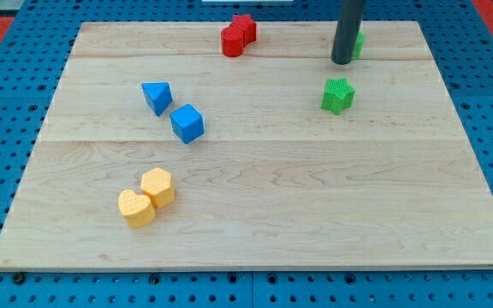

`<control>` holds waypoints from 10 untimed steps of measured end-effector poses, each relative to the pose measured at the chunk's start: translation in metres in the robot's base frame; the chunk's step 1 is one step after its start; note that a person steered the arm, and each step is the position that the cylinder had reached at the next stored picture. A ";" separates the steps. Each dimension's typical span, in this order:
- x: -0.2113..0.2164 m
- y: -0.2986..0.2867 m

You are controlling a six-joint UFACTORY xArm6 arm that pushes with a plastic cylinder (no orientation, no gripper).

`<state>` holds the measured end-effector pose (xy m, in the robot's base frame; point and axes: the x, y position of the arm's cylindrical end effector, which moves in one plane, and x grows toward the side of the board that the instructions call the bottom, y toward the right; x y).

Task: Slide the green star closer to green circle

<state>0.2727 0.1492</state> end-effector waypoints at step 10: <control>0.063 0.030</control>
<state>0.3353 0.1793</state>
